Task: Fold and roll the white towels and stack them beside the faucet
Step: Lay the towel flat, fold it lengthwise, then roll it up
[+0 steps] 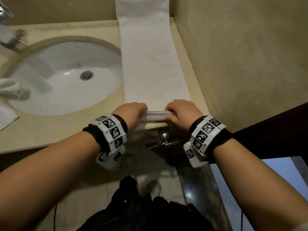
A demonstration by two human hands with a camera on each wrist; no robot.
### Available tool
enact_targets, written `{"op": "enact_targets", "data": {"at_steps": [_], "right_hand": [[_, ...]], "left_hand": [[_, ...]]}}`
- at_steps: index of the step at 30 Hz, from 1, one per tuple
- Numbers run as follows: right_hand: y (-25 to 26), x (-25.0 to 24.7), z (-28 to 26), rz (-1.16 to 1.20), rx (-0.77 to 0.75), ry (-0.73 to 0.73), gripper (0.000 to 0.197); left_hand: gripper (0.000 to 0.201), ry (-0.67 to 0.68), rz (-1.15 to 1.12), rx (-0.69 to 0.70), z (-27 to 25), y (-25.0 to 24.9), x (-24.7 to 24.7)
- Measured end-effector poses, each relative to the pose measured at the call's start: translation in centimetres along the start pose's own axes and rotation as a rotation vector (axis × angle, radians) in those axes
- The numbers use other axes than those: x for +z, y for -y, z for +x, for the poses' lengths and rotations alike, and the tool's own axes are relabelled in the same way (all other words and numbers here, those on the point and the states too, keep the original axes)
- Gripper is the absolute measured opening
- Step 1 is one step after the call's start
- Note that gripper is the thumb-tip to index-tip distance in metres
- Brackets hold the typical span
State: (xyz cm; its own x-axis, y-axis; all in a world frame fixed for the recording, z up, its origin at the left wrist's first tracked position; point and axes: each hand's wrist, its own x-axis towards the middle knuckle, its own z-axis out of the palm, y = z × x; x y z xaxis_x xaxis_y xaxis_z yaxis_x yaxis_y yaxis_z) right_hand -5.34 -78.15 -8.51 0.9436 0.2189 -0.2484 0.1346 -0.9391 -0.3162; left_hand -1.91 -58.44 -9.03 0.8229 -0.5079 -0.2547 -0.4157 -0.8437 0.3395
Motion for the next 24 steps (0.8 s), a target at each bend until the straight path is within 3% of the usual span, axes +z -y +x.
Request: {"op": "enact_targets", "data": {"at_steps": [3,7,9,12,14,17,21,24], "right_hand": [[-1.5,-0.1,-0.4,-0.15,0.066,0.067,0.024],[-2.2,-0.5,0.6,0.208,0.299,-0.021,0.024],[-2.2,-0.5,1.5,0.174,0.358,-0.006,0.027],[-2.0,-0.6,1.9,-0.151,0.299,-0.121,0.031],[-1.8,-0.5,1.9,-0.248,0.173,-0.227,0.027],[-1.3,-0.1,1.7,-0.199,-0.013,-0.098,0.017],[-1.5,0.4,0.4,-0.133,-0.002,-0.033,0.04],[-1.6,0.5,0.2,-0.182,-0.028,-0.085,0.033]], "left_hand": [[0.026,0.029,-0.13,-0.104,-0.1,2.0,-0.8],[0.025,0.002,-0.191,-0.147,0.2,3.4,-1.3],[0.025,-0.007,-0.163,-0.155,0.6,3.7,-1.3],[0.029,-0.076,-0.017,-0.115,0.5,3.7,-1.5],[0.029,-0.143,0.104,-0.009,0.3,3.7,-1.5],[0.026,-0.068,0.197,0.149,0.1,3.7,-0.9],[0.046,0.049,0.243,0.158,-0.5,4.3,-0.8],[0.041,0.04,0.295,0.229,-0.9,5.0,-0.9]]}}
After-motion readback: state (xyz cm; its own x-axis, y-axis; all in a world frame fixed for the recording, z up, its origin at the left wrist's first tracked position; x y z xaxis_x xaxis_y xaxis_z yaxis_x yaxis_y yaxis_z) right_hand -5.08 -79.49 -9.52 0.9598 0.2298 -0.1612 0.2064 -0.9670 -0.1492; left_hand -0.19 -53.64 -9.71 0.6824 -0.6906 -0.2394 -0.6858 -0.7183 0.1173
